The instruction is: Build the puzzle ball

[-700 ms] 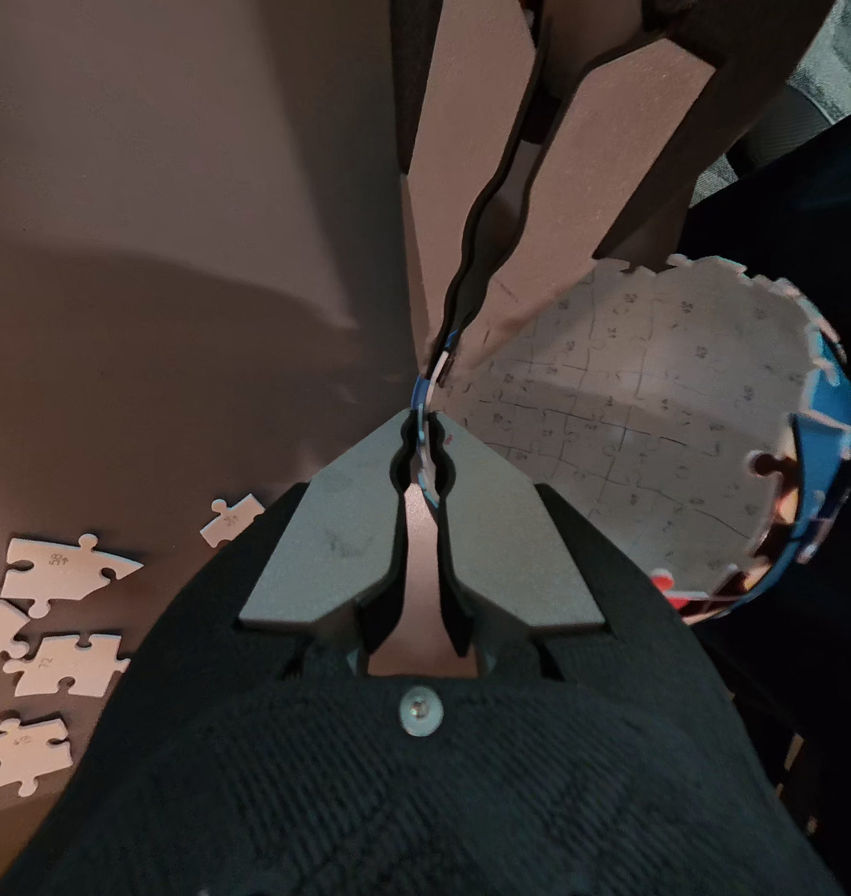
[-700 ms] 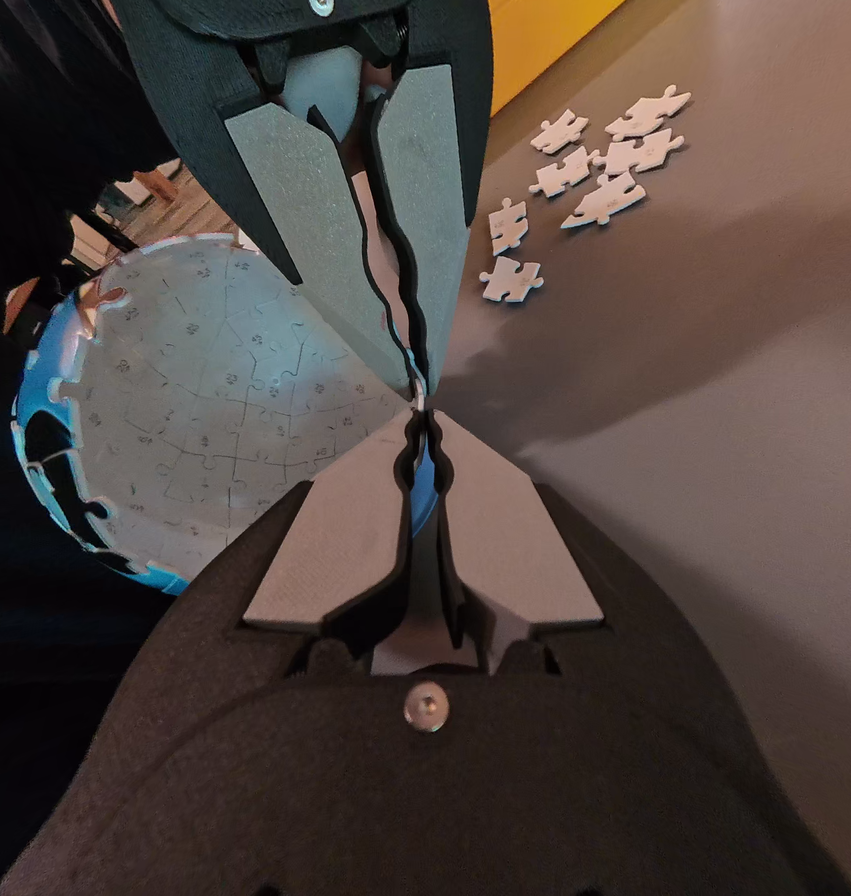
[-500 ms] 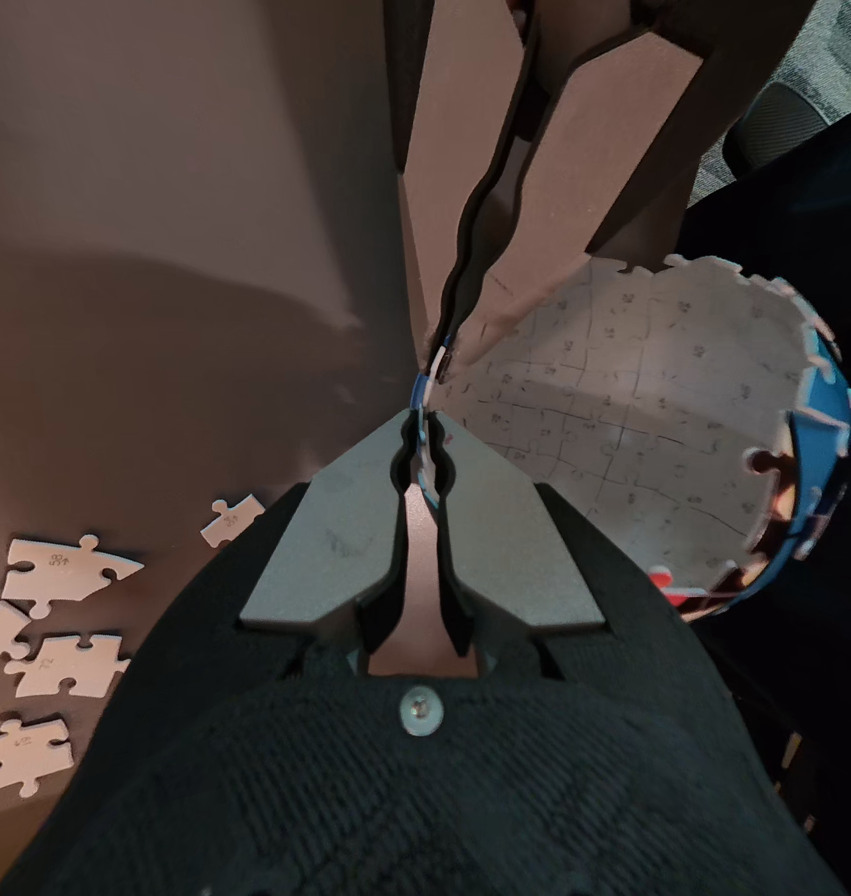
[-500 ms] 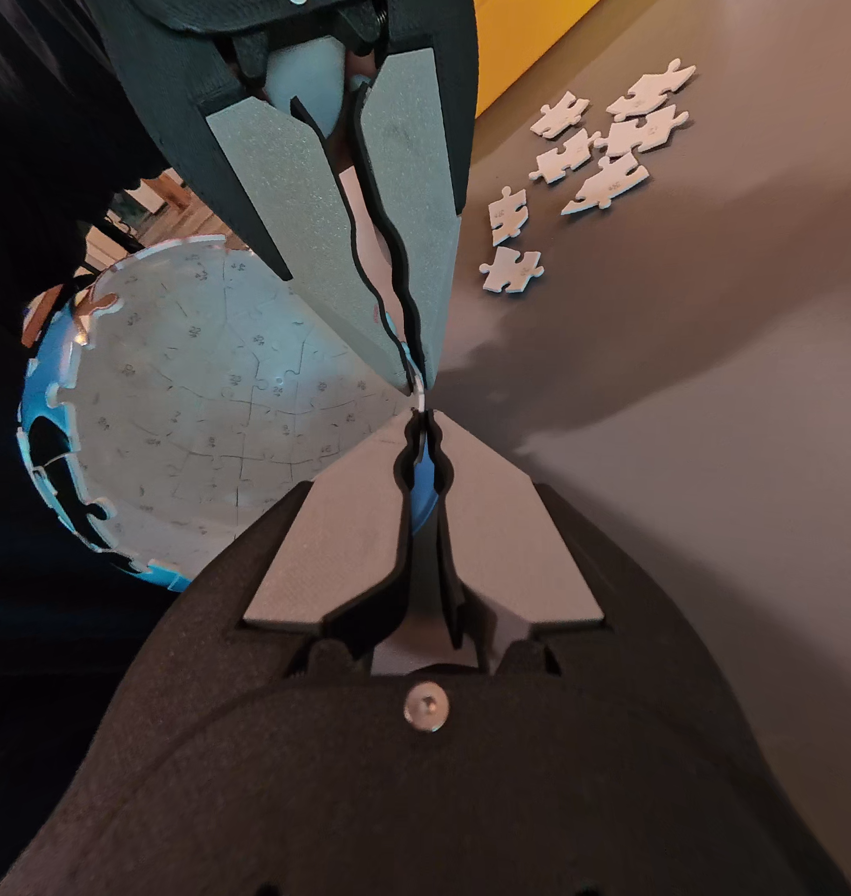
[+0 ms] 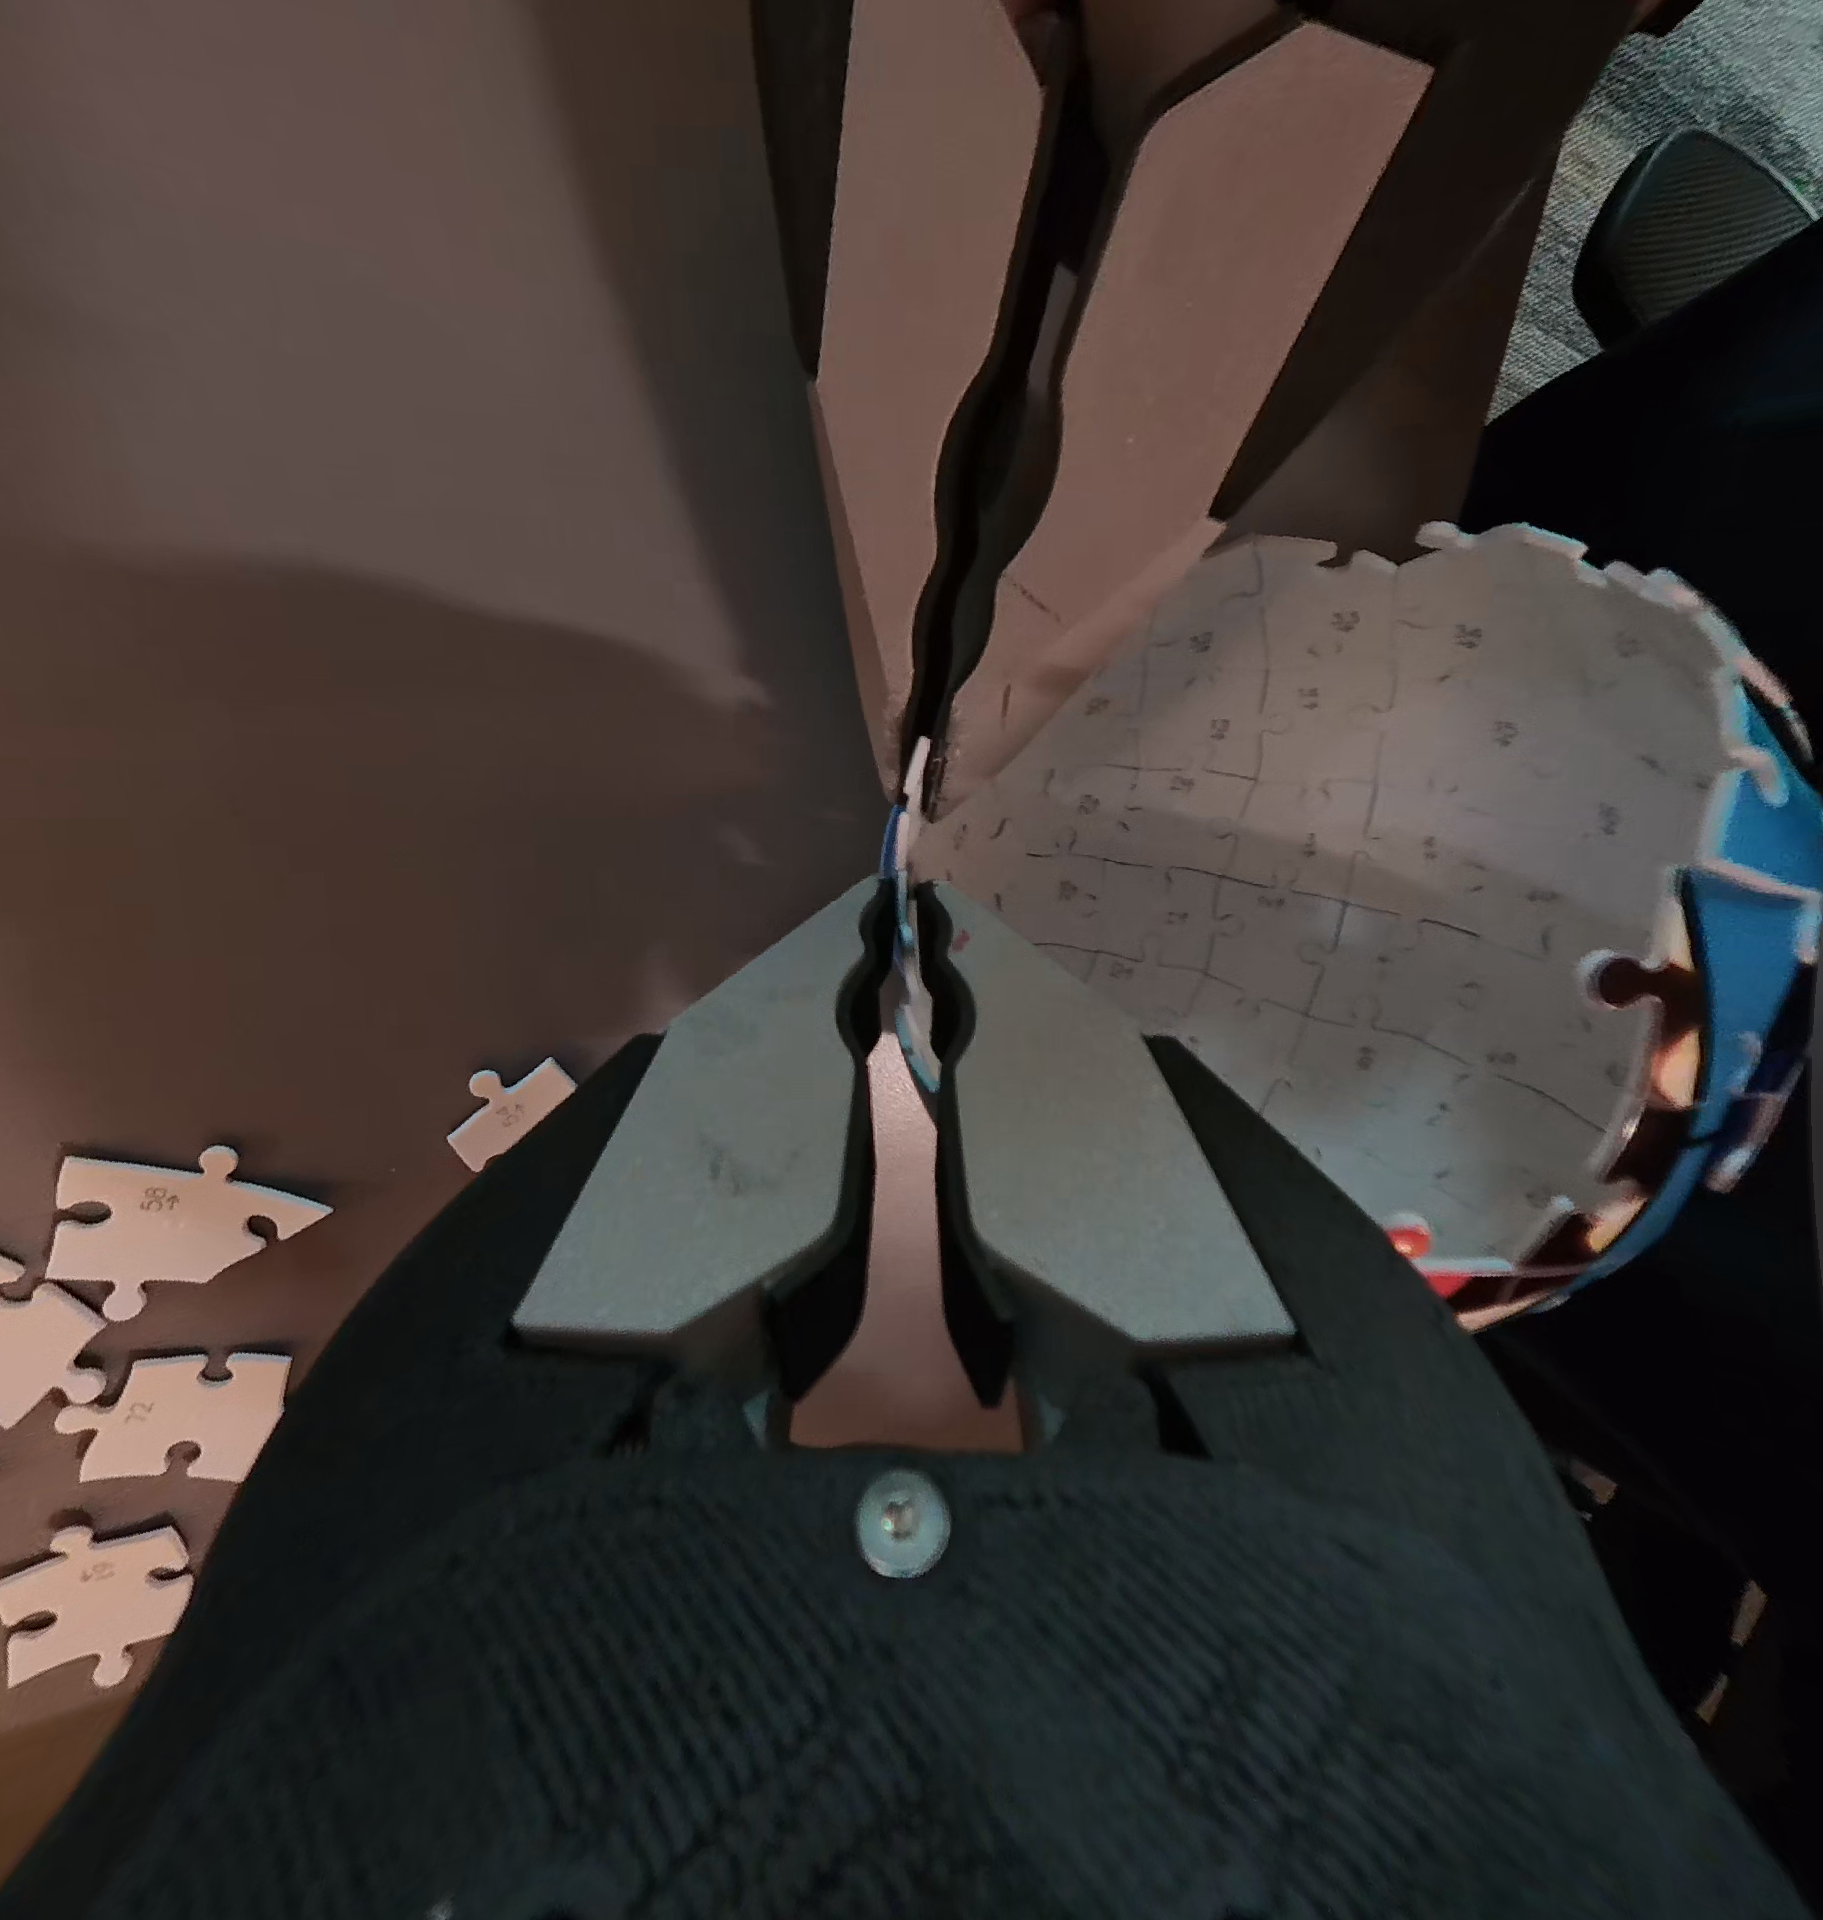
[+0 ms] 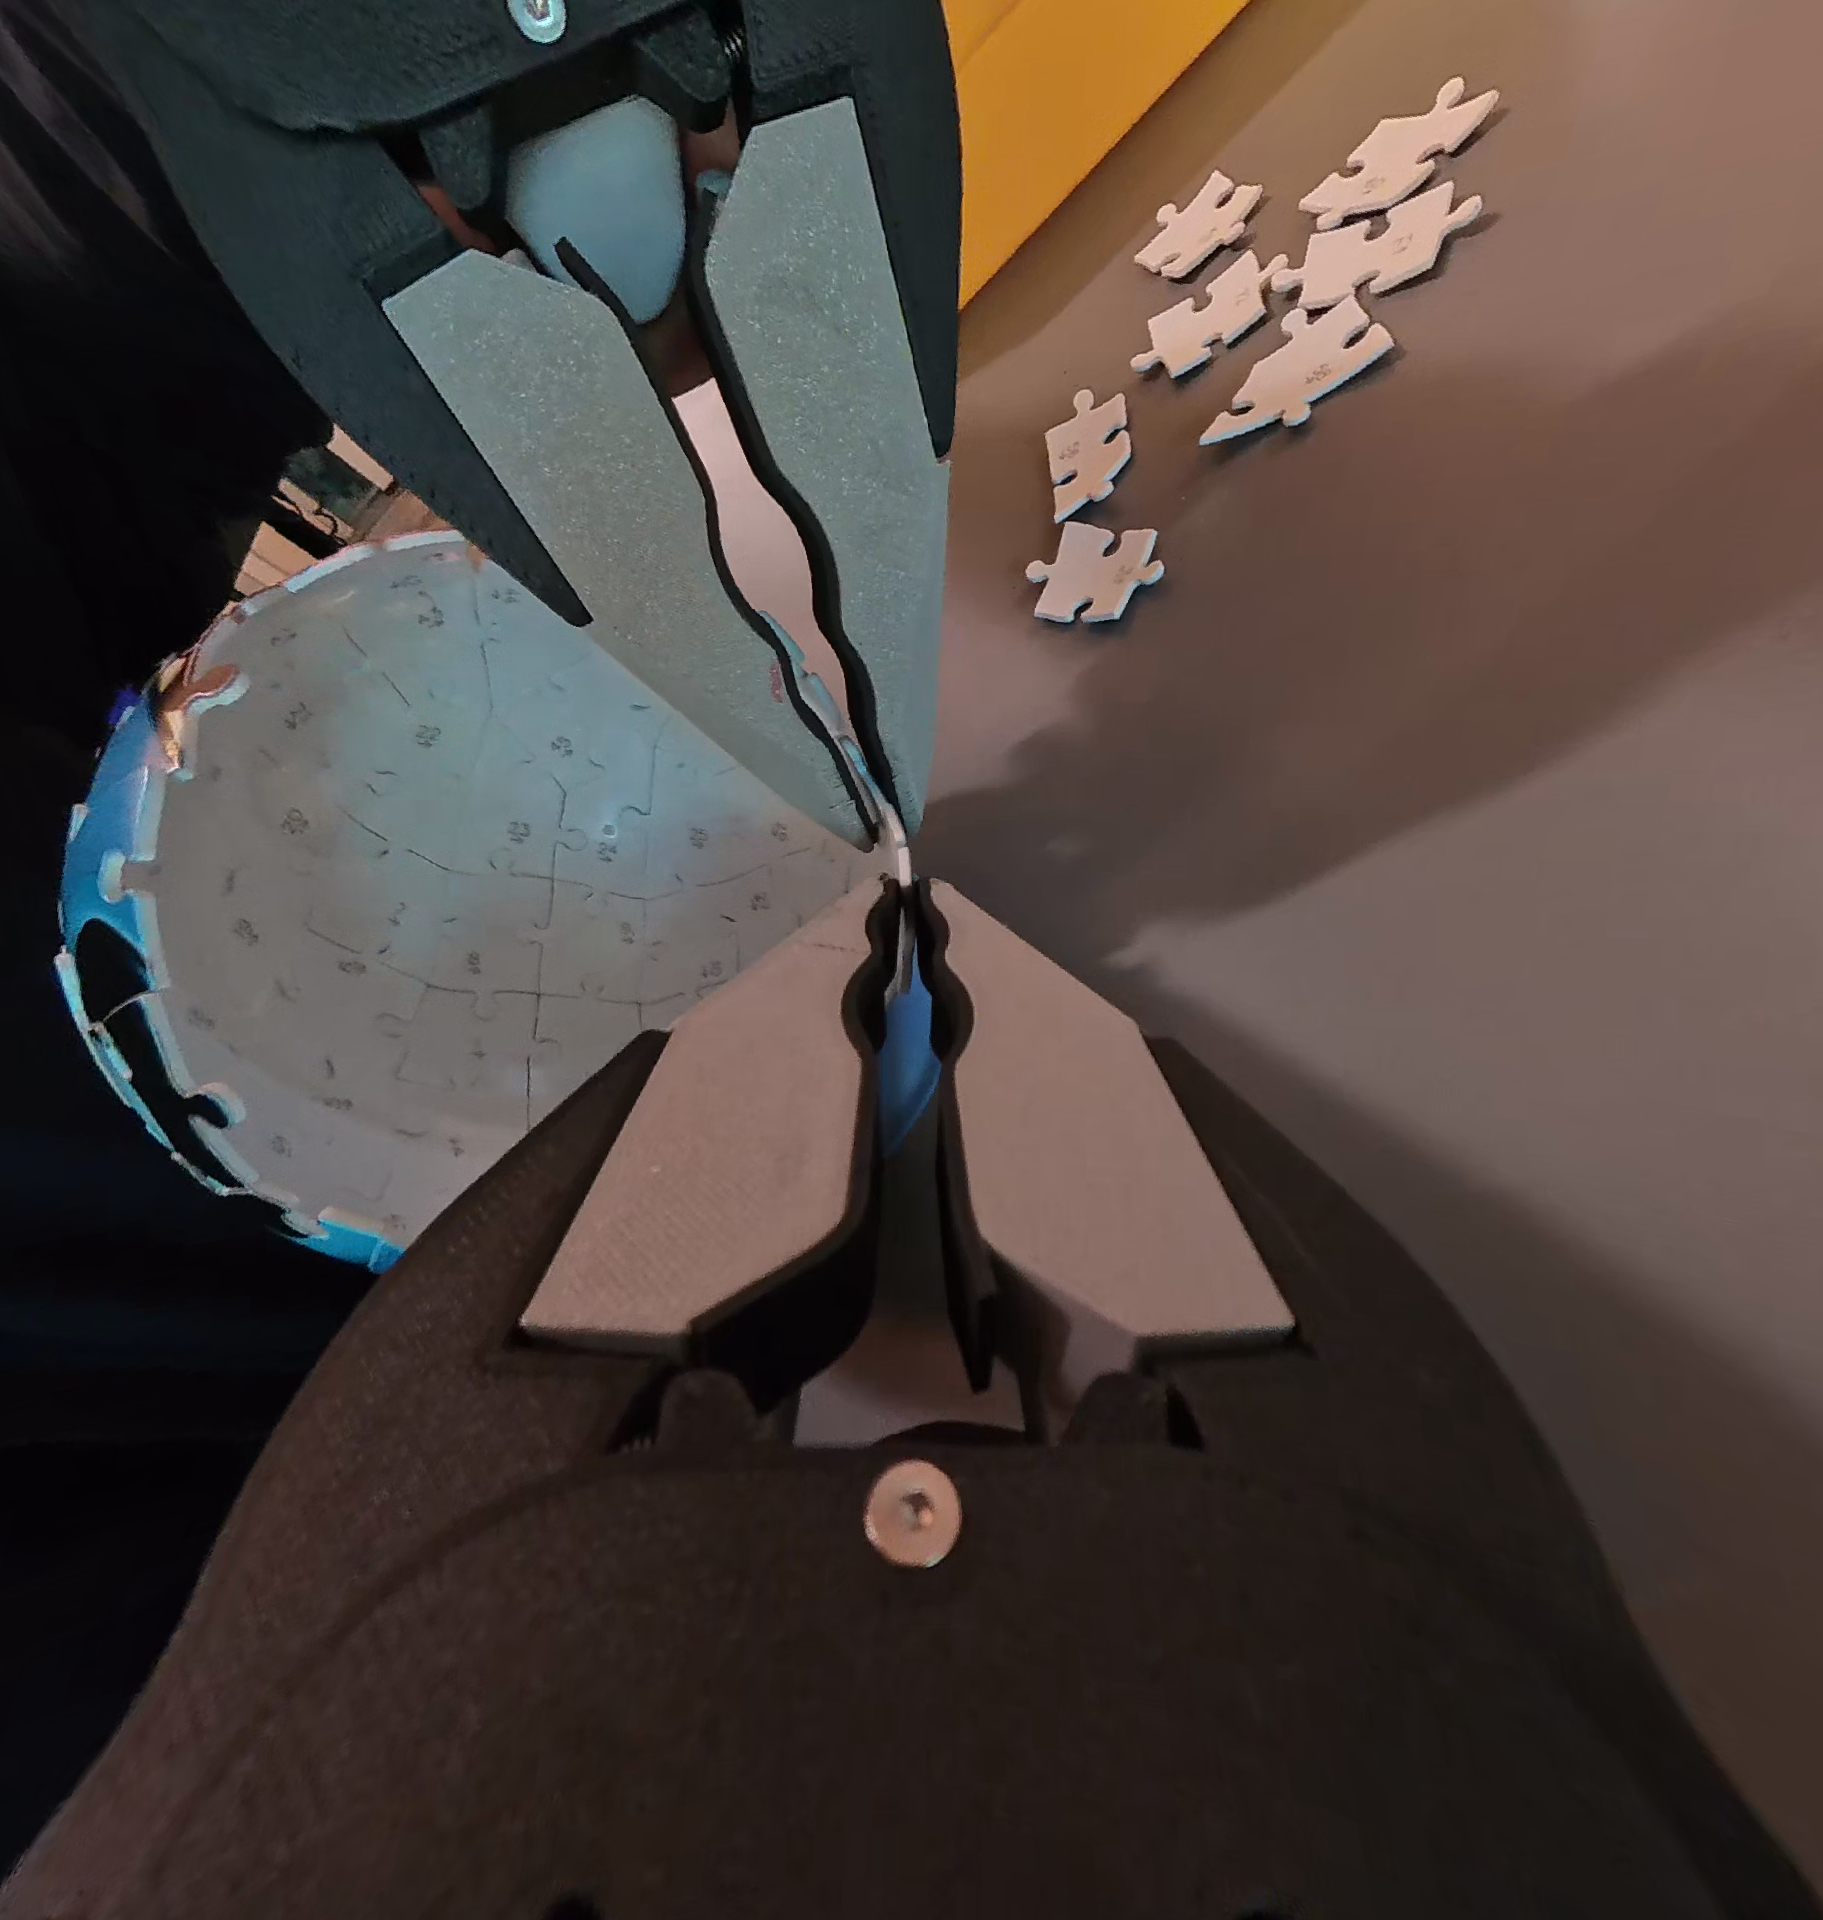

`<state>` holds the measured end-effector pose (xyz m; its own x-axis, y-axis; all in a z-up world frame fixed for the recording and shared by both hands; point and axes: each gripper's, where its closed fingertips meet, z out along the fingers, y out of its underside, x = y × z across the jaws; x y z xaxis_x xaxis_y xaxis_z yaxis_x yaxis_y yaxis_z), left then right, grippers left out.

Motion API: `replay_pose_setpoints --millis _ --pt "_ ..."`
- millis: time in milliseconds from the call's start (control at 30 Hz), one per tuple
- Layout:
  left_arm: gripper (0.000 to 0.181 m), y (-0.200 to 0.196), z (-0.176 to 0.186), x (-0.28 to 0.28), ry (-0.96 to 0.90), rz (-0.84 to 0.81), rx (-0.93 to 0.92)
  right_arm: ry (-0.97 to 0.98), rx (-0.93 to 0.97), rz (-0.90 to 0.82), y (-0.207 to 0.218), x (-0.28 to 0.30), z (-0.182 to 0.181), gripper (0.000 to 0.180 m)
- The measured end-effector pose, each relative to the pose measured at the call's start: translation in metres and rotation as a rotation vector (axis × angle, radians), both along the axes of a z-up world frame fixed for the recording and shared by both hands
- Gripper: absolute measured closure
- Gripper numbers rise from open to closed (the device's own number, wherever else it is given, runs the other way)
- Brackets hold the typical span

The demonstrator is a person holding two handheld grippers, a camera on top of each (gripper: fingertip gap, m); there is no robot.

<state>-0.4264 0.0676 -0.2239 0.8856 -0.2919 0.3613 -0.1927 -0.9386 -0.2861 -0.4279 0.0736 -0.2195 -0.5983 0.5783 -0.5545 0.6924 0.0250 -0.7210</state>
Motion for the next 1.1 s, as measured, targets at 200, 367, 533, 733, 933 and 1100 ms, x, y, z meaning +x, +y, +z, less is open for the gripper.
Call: replay_pose_setpoints --millis 200,367,533,733,933,1100 --pt "0.179 -0.001 0.000 0.001 -0.027 -0.002 -0.005 0.111 0.109 0.041 -0.001 0.001 0.000 0.180" --pt "0.179 0.001 0.002 0.002 -0.029 0.004 0.010 0.121 0.114 0.072 0.001 0.003 0.001 0.179" --pt "0.179 0.001 0.002 0.003 -0.027 -0.002 0.014 0.058 0.086 0.132 0.003 0.006 -0.001 0.174" --pt "0.179 0.001 0.002 0.003 -0.024 0.001 0.015 -0.014 0.090 0.195 0.004 0.009 -0.005 0.170" --pt "0.179 0.001 0.003 0.003 -0.009 -0.002 0.018 -0.030 0.194 0.267 -0.003 0.014 -0.010 0.176" --pt "0.179 0.001 0.003 0.002 -0.007 0.009 0.018 -0.041 0.191 0.266 -0.004 0.013 -0.010 0.178"
